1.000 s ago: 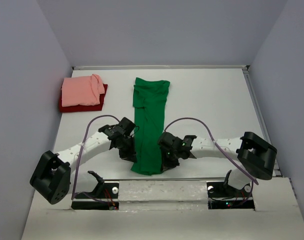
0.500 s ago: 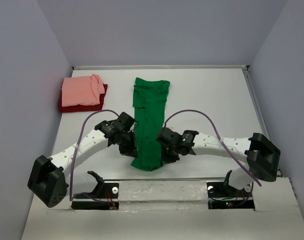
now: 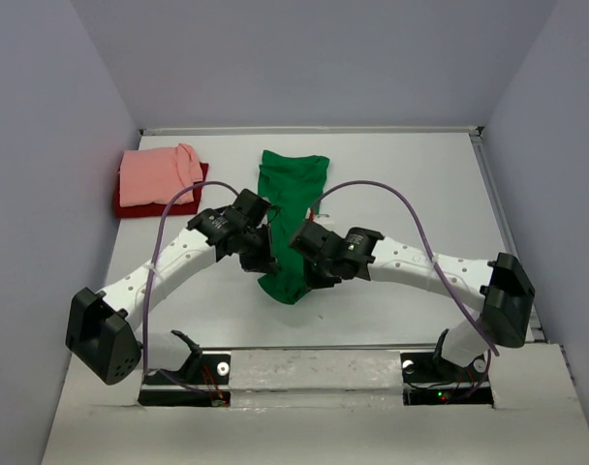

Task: Fold and stack the t-shirts
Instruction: Fold the tshirt

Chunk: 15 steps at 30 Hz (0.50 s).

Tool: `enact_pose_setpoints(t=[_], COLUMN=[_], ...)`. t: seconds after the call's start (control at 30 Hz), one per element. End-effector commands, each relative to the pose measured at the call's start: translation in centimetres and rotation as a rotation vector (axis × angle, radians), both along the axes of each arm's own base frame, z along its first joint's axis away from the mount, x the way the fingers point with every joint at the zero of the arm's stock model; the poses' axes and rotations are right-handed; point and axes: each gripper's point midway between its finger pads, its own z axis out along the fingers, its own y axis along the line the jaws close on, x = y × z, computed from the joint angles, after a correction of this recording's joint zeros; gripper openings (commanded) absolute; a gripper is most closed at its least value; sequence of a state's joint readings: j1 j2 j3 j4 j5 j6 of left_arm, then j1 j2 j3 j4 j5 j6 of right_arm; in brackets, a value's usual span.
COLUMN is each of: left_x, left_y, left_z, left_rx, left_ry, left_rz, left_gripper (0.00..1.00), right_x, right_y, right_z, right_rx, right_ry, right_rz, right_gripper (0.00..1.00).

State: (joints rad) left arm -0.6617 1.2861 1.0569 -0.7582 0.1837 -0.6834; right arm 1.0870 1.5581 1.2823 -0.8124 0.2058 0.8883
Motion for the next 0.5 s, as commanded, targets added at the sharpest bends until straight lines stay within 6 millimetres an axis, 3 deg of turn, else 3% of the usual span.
enact_pose_setpoints(t=[0.0, 0.27, 0.47], left_x=[1.5, 2.9, 4.5], left_y=[0.0, 0.7, 1.2], left_z=[1.4, 0.5, 0.0], left_rx=[0.027, 0.047, 0.048], left_ry=[-0.065, -0.069, -0.067], left_rz=[-0.004, 0.017, 0.041], left_gripper=[0.0, 0.0, 0.0], right_x=[2.8, 6.5, 8.0], right_y=[-2.4, -4.5, -3.8], right_z=[1.0, 2.4, 1.7], right_rx=[-0.088, -0.119, -0.13], right_ry=[-0.069, -0.107, -0.104], right_rz=[-0.052, -0.081, 0.017], right_gripper=[0.0, 0.0, 0.0])
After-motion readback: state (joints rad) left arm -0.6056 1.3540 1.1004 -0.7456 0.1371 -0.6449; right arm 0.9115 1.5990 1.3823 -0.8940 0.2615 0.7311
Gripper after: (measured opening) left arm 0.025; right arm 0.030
